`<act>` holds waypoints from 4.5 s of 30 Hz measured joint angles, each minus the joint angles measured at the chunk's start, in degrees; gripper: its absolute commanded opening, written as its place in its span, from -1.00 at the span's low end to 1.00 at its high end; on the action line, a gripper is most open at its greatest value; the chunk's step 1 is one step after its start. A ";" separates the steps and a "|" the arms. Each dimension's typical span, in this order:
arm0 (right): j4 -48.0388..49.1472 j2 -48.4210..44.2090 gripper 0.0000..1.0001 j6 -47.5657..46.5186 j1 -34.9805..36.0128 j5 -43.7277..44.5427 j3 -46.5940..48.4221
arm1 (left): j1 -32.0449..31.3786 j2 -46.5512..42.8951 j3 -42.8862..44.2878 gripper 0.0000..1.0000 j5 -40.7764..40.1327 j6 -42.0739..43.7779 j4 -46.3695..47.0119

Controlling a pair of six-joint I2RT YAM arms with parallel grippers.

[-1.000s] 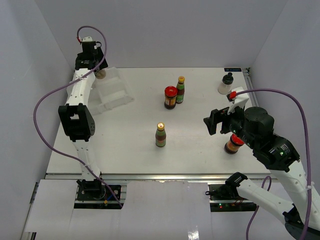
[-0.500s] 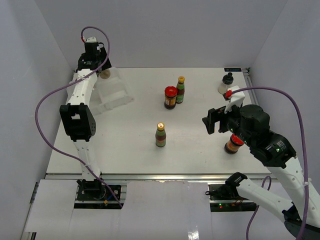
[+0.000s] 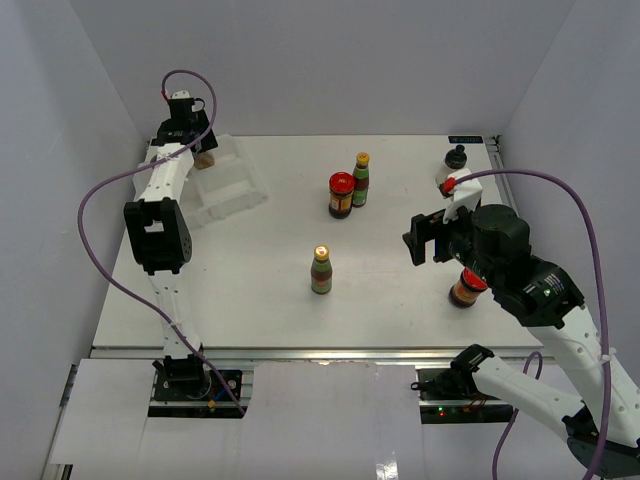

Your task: Organize the condiment bottles

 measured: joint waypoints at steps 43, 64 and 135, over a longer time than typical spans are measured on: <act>0.02 0.43 0.80 1.11 0.00 0.22 -0.90 | -0.04 0.48 0.74 0.96 1.35 0.18 -3.54; 1.54 29.52 0.80 6.83 -22.88 0.48 18.68 | -22.67 -38.21 -36.30 0.96 17.81 -2.65 -0.46; 22.01 84.09 -0.11 -3.02 -42.27 -11.29 45.13 | -21.75 -51.14 -57.66 0.95 28.12 -9.81 2.97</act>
